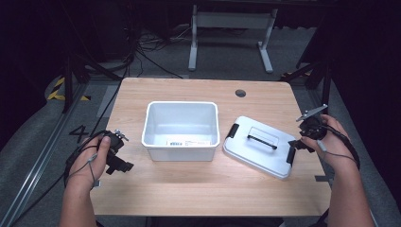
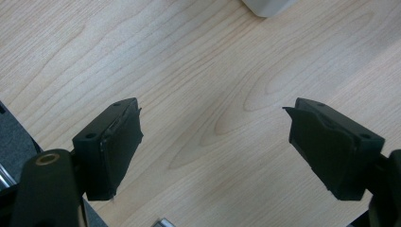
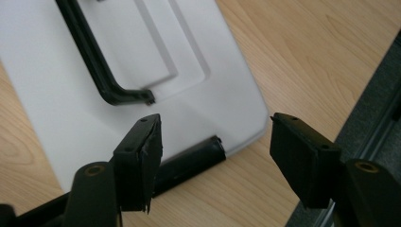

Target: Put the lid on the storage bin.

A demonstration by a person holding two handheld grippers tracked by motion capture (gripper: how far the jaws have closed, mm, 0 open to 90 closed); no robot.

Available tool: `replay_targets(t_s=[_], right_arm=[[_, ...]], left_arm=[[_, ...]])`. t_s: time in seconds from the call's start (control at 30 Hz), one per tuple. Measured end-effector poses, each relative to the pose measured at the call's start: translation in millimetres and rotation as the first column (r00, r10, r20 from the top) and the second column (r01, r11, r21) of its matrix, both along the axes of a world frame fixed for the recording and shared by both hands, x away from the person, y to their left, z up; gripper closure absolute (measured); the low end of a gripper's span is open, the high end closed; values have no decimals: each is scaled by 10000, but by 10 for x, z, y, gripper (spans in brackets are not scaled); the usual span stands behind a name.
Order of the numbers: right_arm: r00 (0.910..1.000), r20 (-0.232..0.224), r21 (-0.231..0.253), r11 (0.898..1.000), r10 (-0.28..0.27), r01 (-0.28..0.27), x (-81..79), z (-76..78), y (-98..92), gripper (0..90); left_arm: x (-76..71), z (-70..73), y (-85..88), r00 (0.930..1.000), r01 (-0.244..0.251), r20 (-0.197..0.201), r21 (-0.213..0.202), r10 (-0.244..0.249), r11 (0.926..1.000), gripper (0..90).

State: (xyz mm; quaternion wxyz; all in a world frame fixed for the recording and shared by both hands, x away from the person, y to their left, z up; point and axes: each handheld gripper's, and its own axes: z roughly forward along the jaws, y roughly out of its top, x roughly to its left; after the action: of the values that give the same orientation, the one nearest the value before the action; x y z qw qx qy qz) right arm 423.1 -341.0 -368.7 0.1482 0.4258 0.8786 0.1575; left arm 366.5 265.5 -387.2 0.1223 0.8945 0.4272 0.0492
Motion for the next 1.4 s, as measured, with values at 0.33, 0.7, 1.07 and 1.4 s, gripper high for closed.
replay_targets(t_s=[0.33,0.7,1.07,1.4], right_arm=[[9810,218,531,9796,1927,-1936,18,153,525,357],[9449,-909,-215,9479,3146,-3177,241,50,1090,388],[9261,-2455,-1585,9306,2867,-3301,512,-315,1189,561],[9108,-2769,-2033,9077,3062,-3670,552,-315,1179,833]], left_arm=[[-21,24,-8,10000,-13,21,-204,13,9998,183],[-7,20,17,10000,-63,40,-302,64,9995,183],[-1,14,64,9999,-149,33,-410,151,9990,183],[6,6,68,9999,-113,60,-460,116,9989,183]])
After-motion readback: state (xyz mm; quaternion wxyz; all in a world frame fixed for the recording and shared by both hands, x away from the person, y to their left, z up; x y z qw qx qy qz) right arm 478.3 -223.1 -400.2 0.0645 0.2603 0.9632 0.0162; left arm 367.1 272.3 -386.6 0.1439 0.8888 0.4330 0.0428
